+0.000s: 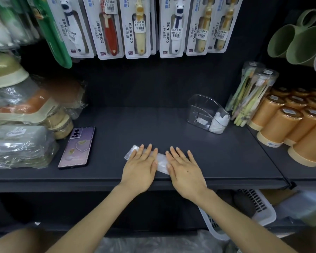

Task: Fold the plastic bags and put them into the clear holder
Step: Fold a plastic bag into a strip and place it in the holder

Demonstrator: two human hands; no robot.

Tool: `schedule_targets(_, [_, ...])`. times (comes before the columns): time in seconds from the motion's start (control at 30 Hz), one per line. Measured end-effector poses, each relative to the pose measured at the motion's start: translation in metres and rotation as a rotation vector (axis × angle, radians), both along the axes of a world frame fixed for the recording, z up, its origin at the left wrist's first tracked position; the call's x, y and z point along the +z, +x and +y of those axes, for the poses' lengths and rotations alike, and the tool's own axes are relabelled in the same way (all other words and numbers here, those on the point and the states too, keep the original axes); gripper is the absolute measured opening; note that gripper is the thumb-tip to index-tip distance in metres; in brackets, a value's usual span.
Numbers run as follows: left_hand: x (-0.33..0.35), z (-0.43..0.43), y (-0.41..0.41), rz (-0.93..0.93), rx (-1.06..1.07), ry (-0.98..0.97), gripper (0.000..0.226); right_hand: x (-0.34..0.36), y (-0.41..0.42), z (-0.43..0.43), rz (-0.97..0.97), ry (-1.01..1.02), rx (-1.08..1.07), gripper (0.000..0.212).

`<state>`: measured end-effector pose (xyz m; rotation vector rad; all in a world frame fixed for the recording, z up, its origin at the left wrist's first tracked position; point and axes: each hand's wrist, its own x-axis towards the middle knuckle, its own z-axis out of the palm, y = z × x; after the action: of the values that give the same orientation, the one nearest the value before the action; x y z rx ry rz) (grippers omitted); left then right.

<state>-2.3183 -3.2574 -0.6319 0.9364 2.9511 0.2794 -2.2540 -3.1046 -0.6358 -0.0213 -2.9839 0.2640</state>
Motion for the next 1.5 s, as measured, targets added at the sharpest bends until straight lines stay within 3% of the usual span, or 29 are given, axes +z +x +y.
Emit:
schedule_targets(0.1, [0.006,-0.011,-0.013,0.051,-0.008,0.038,0.094,0.000,0.002,-0.002,-0.047,0.030,-0.030,0.074])
schedule_targets(0.2, [0.011,-0.011,-0.018,0.130,-0.163,0.000,0.082,-0.001,0.000,0.000,-0.057,0.041,-0.019,0.080])
schedule_targets(0.33, [0.005,-0.010,-0.024,-0.053,-0.331,0.028,0.081,0.002,0.001,-0.001,-0.069,0.038,0.042,0.101])
schedule_targets(0.4, [0.003,-0.019,-0.034,-0.126,-0.352,0.042,0.085,0.008,0.003,-0.001,-0.124,0.031,0.029,0.100])
schedule_targets(0.73, [0.000,-0.036,-0.044,-0.090,-0.345,-0.048,0.073,0.015,0.012,0.006,-0.222,-0.004,-0.014,0.091])
schedule_targets(0.9, [-0.003,-0.036,-0.042,-0.068,-0.333,-0.043,0.077,0.015,0.029,0.024,-0.258,0.044,-0.044,0.112])
schedule_targets(1.0, [-0.002,-0.037,-0.041,-0.056,-0.331,-0.038,0.077,0.023,0.027,0.022,-0.217,-0.011,-0.096,0.114])
schedule_targets(1.13, [-0.002,-0.037,-0.040,-0.062,-0.321,-0.043,0.085,0.021,0.023,-0.002,-0.169,0.046,0.026,0.101])
schedule_targets(1.3, [-0.001,-0.036,-0.039,-0.068,-0.314,-0.039,0.088,0.016,0.044,0.017,-0.238,0.034,0.051,0.105])
schedule_targets(1.37, [-0.002,-0.036,-0.039,-0.063,-0.309,-0.029,0.089,0.018,0.045,0.022,-0.105,-0.074,-0.069,0.097])
schedule_targets(1.47, [-0.002,-0.035,-0.034,-0.052,-0.255,-0.016,0.085,0.011,0.034,0.015,0.326,-0.165,-0.334,0.064])
schedule_targets(1.5, [-0.001,-0.034,-0.031,-0.048,-0.219,-0.017,0.084,0.010,0.027,0.010,0.388,-0.151,-0.394,0.055])
